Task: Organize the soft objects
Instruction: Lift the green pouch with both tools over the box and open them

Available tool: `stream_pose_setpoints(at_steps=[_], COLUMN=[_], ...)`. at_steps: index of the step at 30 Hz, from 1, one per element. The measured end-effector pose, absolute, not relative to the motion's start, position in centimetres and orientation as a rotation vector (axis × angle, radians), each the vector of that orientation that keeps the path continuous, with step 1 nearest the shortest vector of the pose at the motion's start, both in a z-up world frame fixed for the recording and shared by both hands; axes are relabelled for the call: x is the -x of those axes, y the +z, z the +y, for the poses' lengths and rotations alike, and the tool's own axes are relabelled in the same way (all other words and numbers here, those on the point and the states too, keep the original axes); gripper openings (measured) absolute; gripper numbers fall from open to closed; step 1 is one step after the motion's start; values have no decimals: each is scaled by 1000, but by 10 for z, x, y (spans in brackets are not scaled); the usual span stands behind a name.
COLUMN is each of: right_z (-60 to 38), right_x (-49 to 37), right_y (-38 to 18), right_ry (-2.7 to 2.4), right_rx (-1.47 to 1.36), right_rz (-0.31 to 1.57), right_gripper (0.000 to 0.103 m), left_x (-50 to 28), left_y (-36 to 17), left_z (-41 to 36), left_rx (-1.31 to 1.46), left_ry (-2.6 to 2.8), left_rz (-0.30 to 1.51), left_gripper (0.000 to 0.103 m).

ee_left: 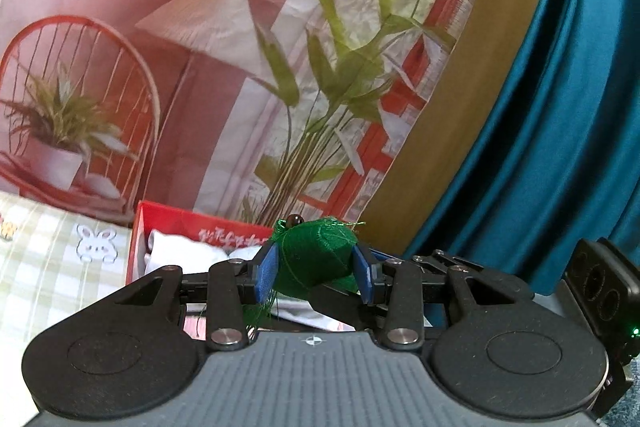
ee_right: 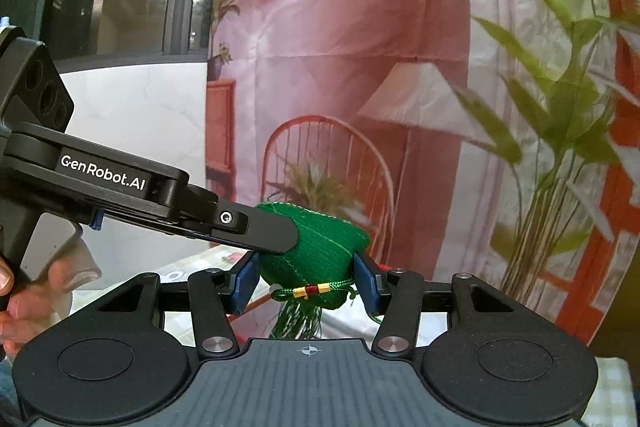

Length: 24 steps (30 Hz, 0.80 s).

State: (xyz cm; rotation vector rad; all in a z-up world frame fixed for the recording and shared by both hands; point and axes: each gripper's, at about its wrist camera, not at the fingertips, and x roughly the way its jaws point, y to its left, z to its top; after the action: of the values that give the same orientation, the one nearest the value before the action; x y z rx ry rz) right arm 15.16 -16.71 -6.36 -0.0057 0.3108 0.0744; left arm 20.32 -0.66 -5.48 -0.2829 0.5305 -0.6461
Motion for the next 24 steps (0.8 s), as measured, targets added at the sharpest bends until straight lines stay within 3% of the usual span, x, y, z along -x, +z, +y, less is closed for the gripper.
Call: stream_pose_setpoints(at_steps=[11,24], right_z=[-192,-217], right_x=[-171,-195], right_y=[-57,-82], right_ry=[32,-3], right_rx=[-27,-82], right_rz=[300,369], right_gripper=[48,48], left_x=[-234,-267], left_y=[-44,-77], left_z=[-25,-40], left_rx=[225,194], left_ry=[-645,-648], left_rz=[512,614], left_gripper=[42,43])
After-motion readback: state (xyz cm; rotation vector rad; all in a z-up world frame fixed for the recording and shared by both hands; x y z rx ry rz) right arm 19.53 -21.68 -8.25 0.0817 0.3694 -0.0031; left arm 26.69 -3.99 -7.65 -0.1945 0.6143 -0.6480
